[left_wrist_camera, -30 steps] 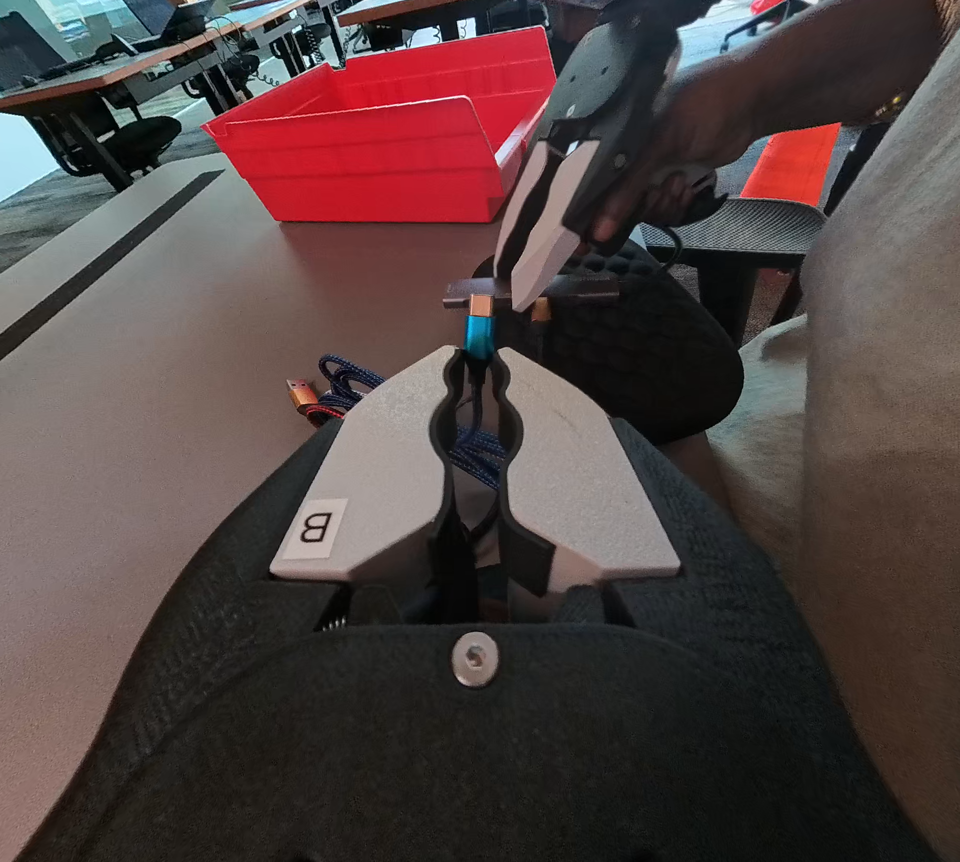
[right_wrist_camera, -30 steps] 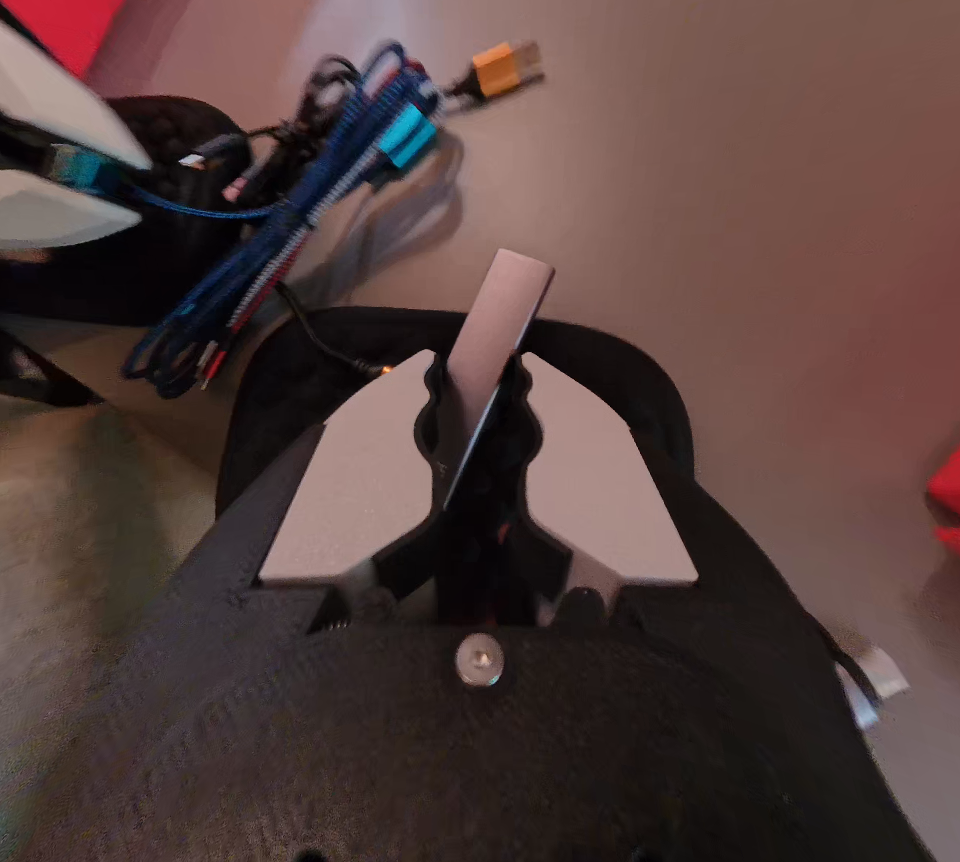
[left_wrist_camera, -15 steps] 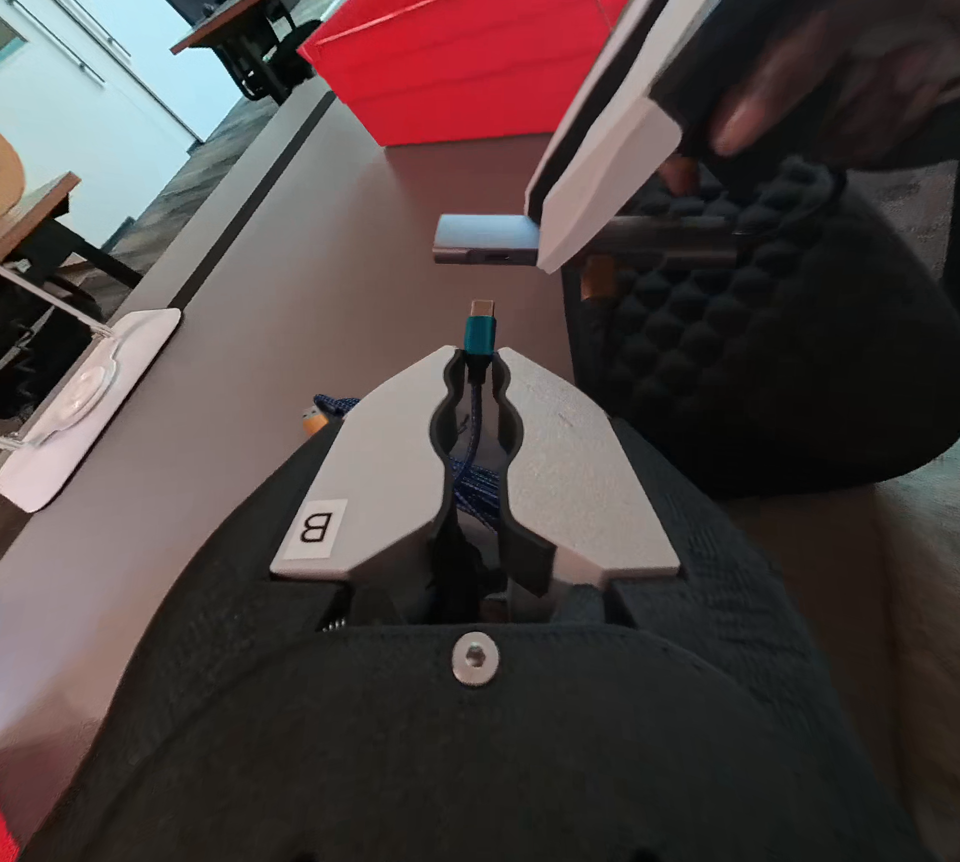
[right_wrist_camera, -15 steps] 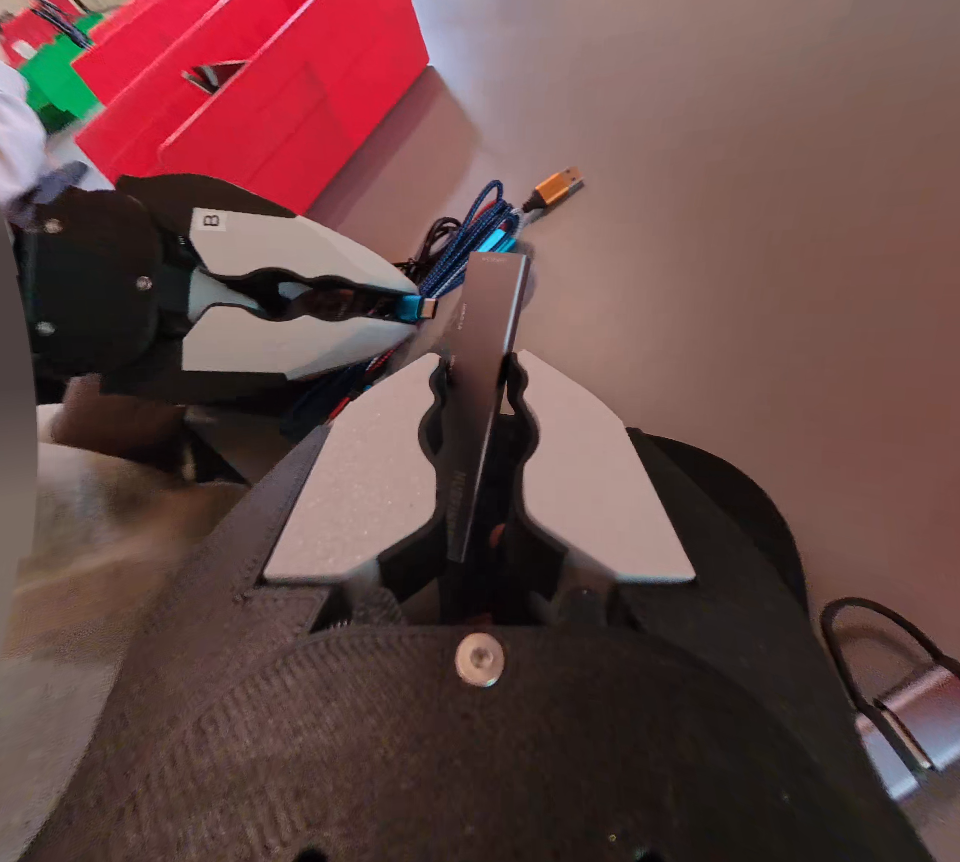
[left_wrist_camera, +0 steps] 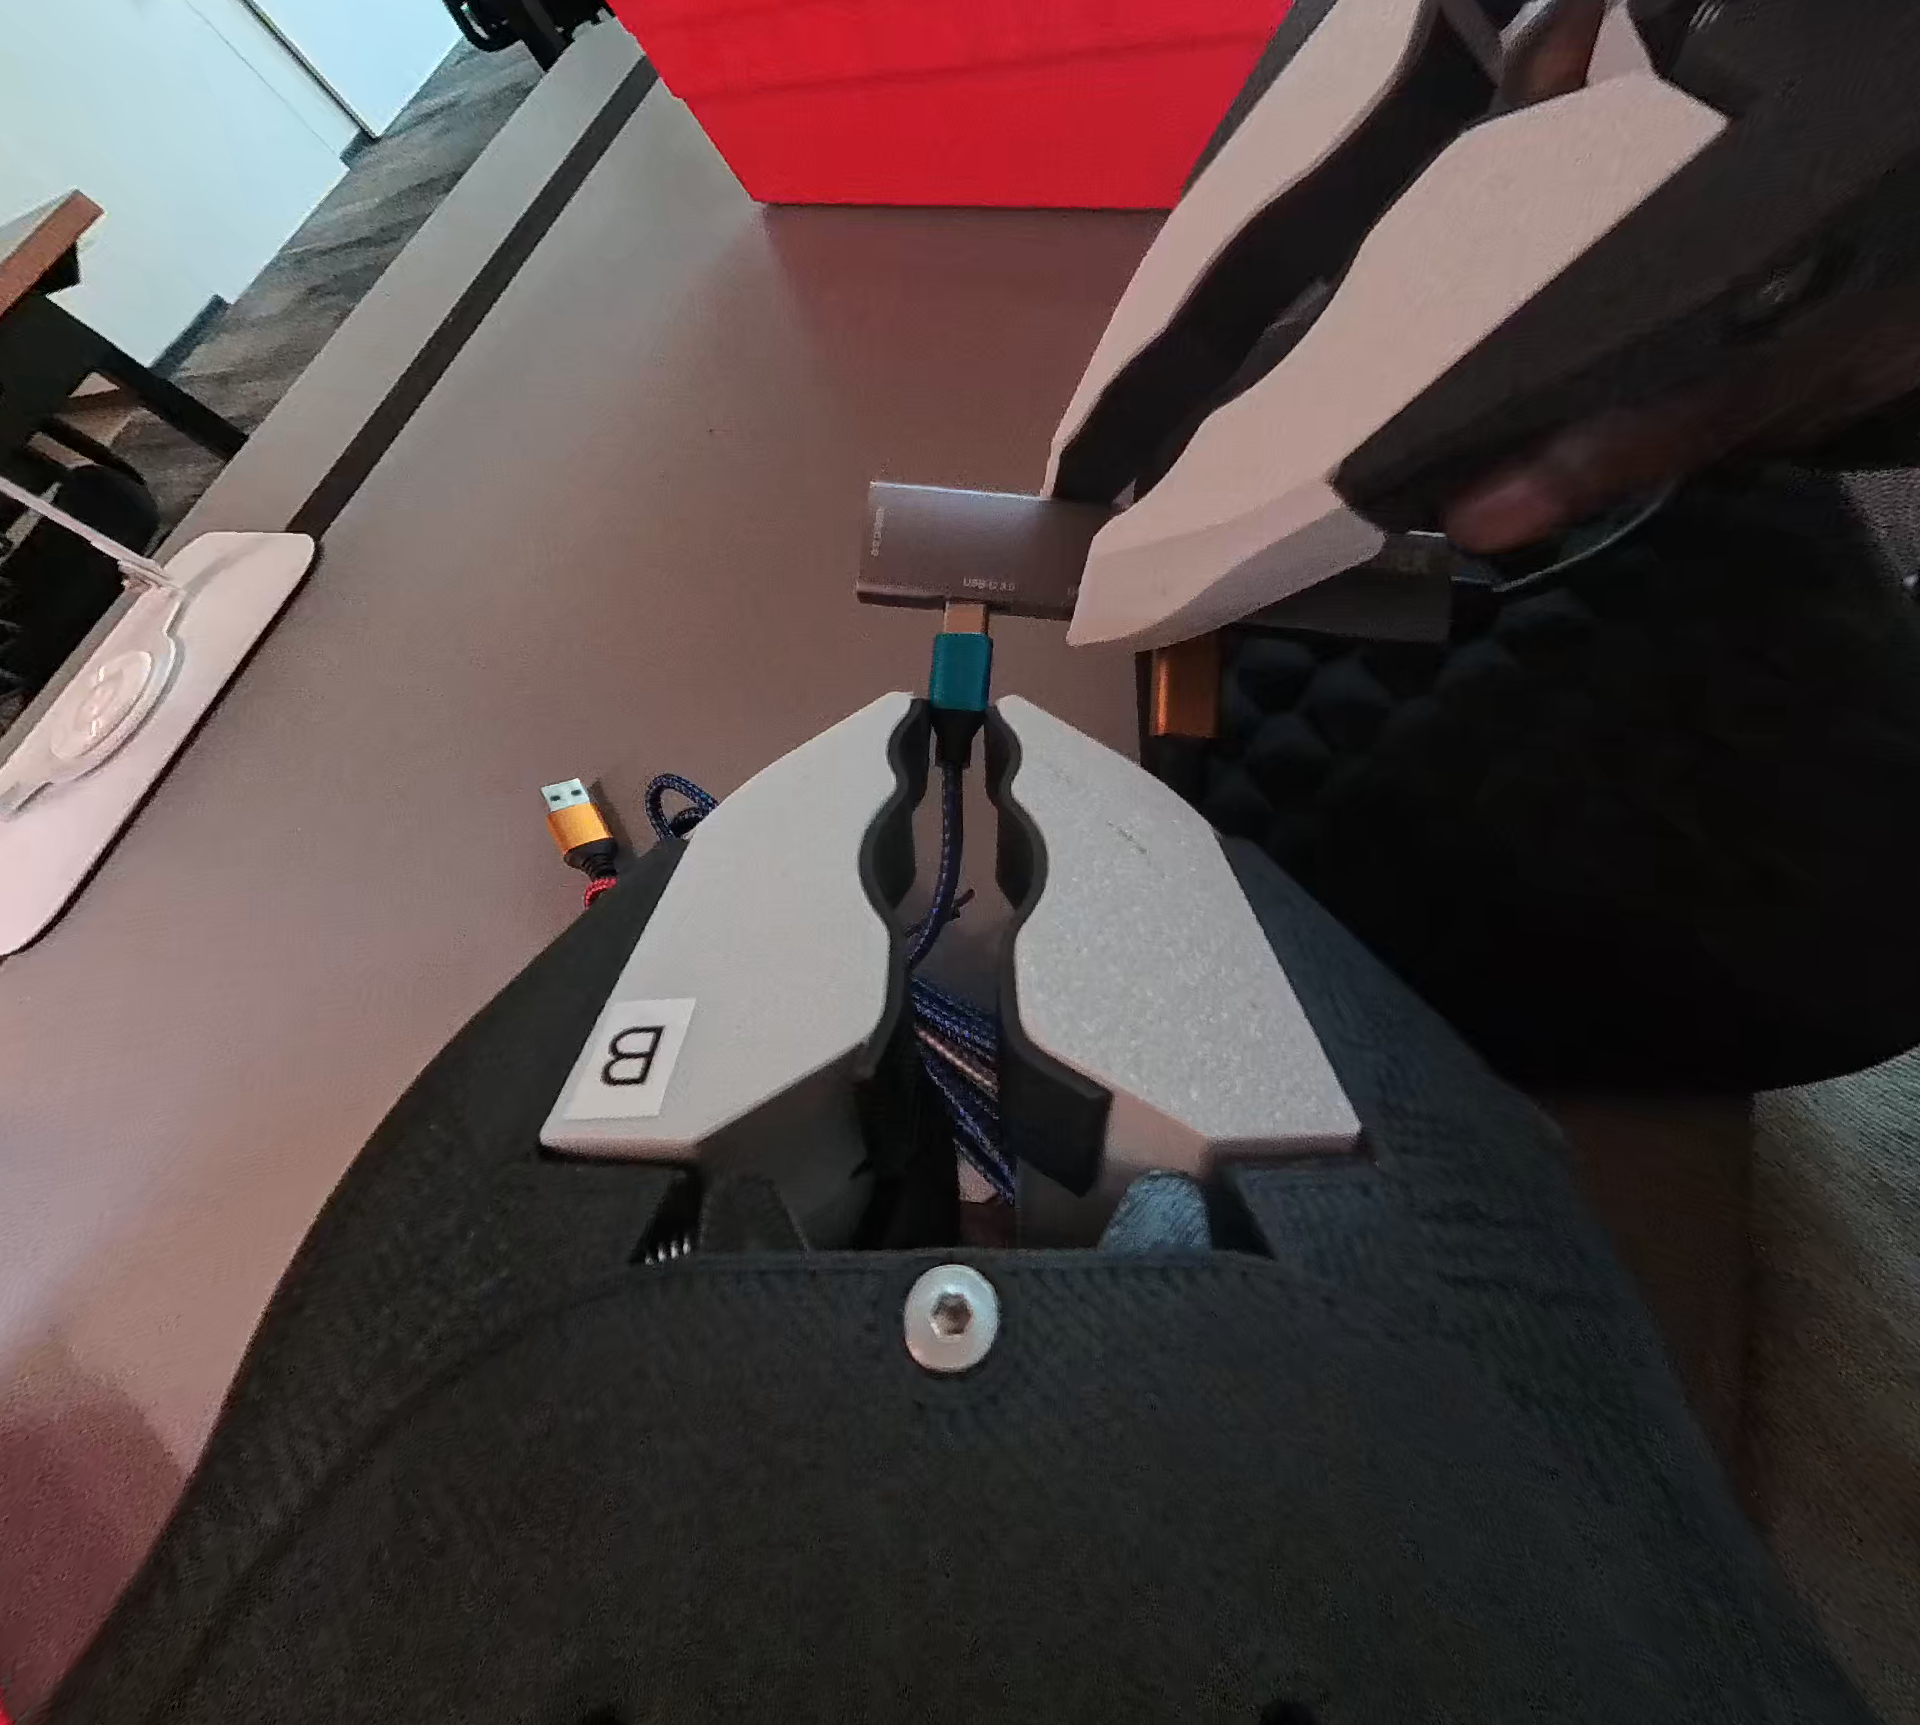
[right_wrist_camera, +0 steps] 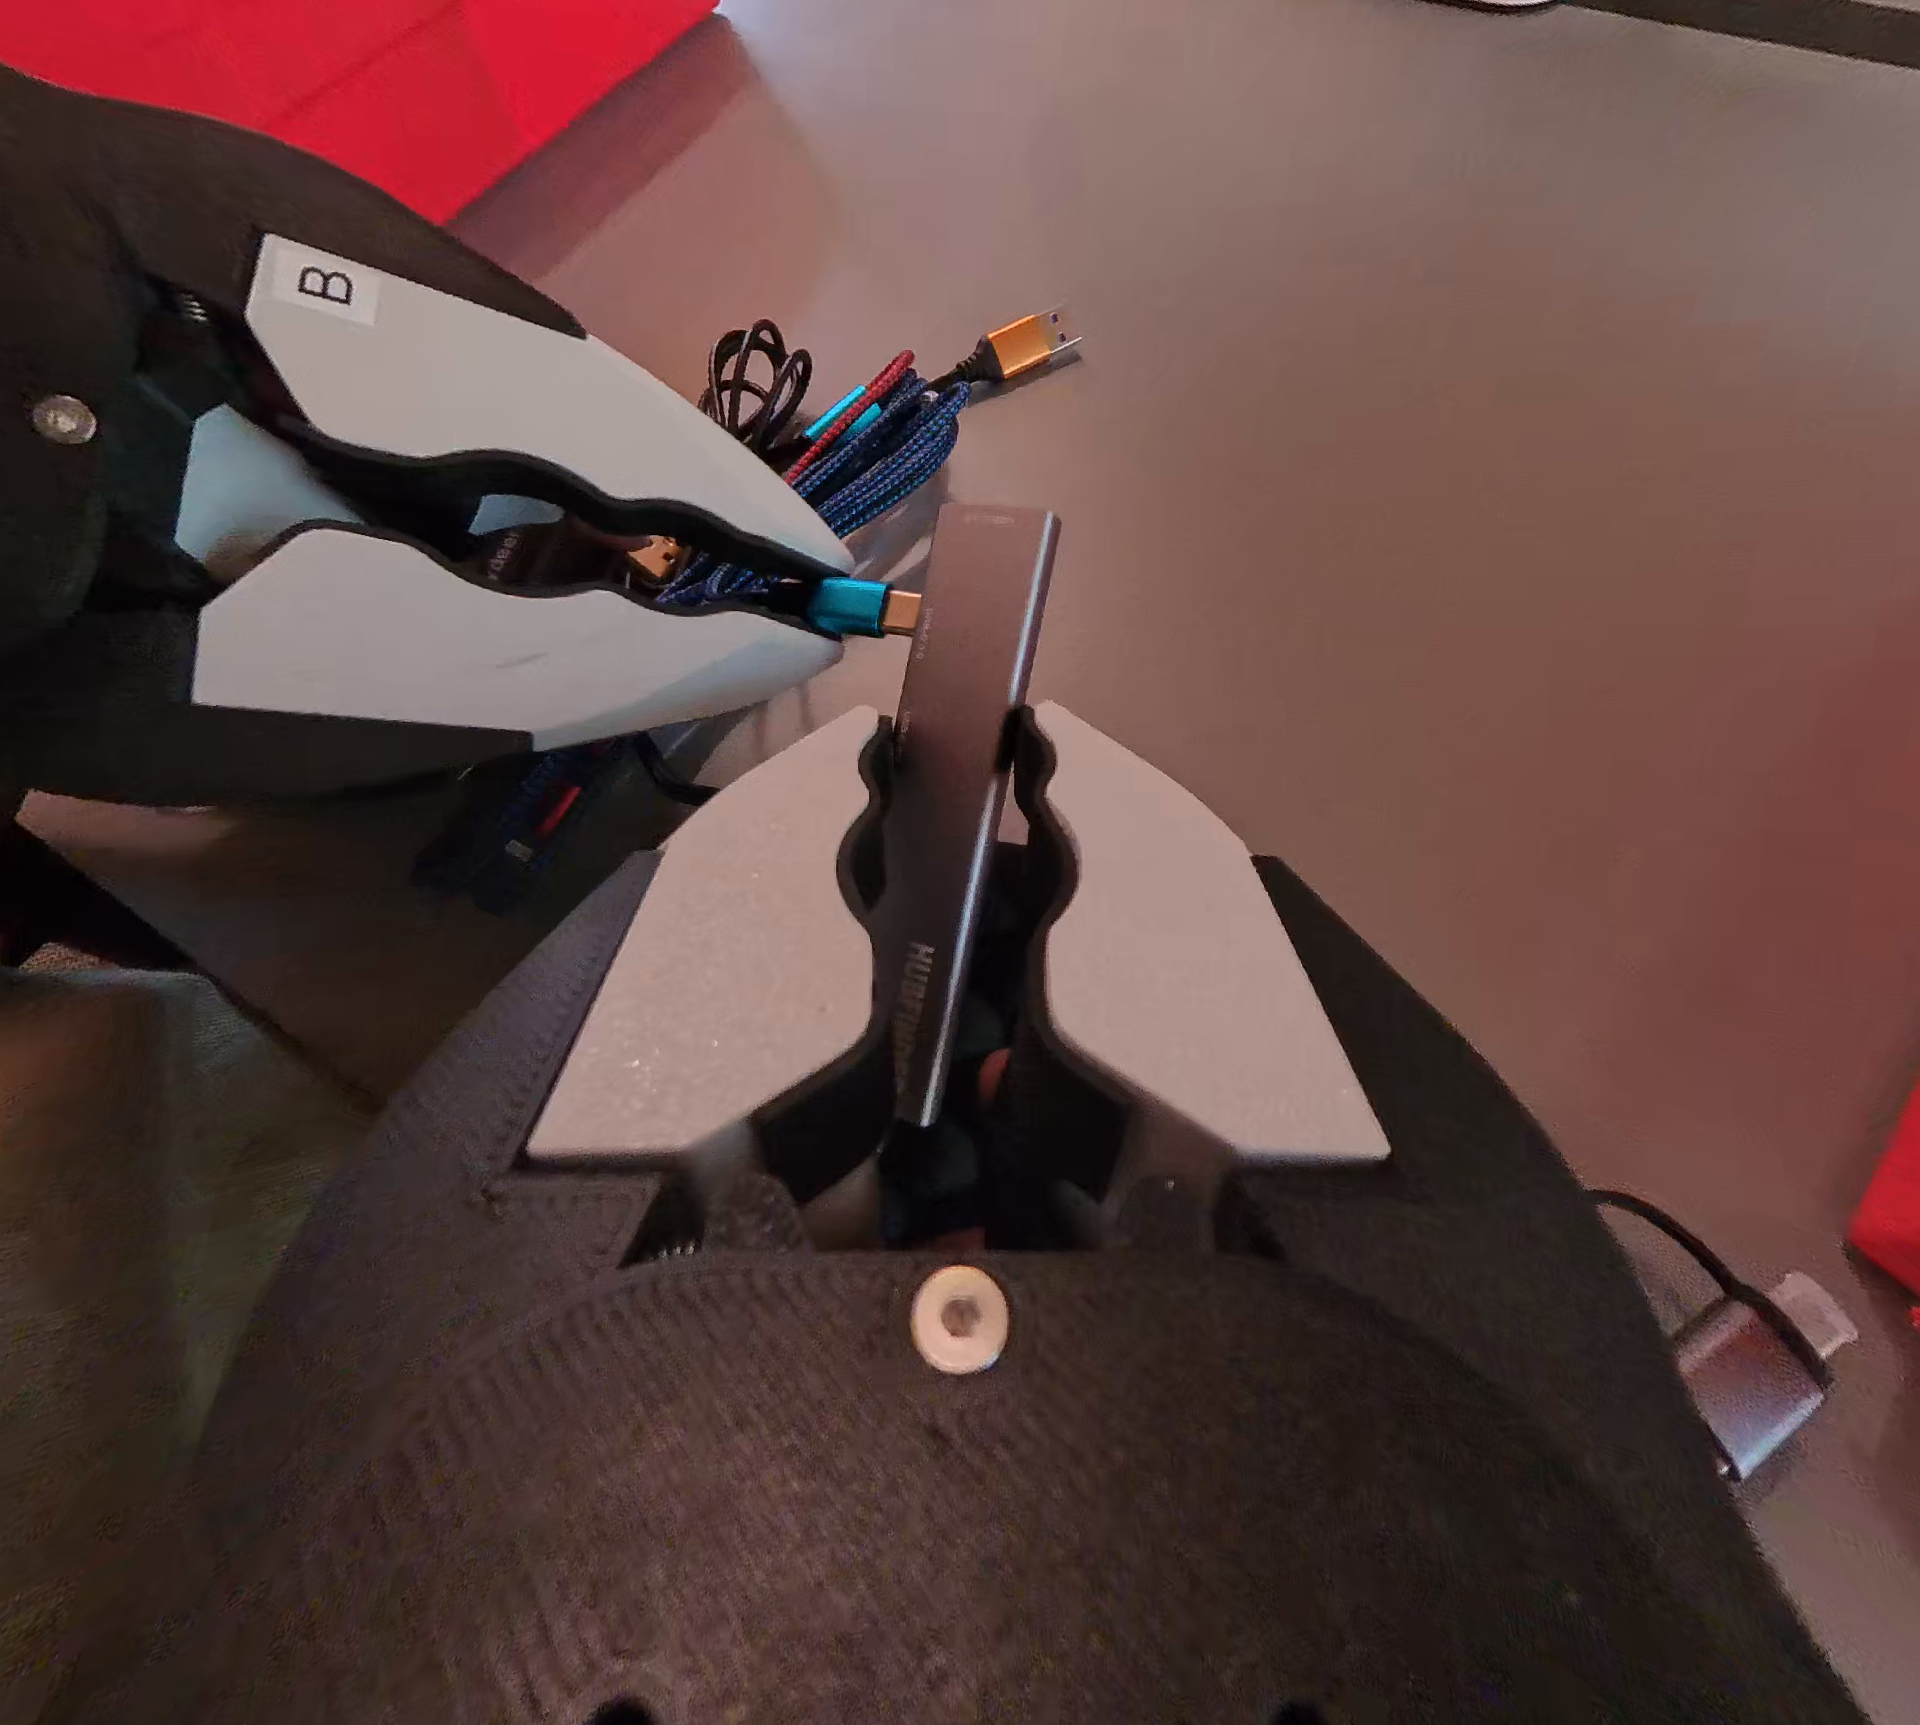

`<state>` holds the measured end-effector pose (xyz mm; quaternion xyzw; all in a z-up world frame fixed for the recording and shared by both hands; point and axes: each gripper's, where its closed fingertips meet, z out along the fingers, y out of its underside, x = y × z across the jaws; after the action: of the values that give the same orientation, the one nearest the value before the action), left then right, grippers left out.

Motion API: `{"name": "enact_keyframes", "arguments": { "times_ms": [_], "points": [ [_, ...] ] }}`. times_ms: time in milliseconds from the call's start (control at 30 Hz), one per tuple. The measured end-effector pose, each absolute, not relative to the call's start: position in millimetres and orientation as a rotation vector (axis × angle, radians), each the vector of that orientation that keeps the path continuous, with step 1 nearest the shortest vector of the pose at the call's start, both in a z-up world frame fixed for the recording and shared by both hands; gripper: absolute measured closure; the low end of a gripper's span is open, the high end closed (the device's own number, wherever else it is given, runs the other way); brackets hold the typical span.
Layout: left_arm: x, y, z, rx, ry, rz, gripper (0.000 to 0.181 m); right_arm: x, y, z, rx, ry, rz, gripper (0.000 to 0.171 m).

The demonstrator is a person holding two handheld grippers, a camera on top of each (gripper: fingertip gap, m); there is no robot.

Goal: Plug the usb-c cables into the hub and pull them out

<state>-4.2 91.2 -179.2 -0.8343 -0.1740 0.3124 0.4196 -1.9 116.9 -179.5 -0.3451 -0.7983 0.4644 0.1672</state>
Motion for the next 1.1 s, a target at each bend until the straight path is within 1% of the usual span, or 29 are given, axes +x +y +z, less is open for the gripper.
{"name": "enact_keyframes", "arguments": {
  "times_ms": [433, 667, 867, 1100],
  "points": [
    [-3, 94, -185, -2.125, -0.389, 0.826, 0.171, -1, 116, -184, -1.030, -2.308, 1.368, 0.150],
    [0, 91, -178, -2.044, -0.416, 0.681, 0.171, 3, 109, -178, -0.981, -2.386, 1.435, 0.149],
    [2, 91, -178, -2.050, -0.393, 0.700, 0.171, 4, 109, -179, -0.873, -2.405, 1.263, 0.149],
    [7, 91, -178, -2.045, -0.317, 0.669, 0.171, 9, 105, -176, -0.740, -2.466, 1.231, 0.150]
  ]
}}
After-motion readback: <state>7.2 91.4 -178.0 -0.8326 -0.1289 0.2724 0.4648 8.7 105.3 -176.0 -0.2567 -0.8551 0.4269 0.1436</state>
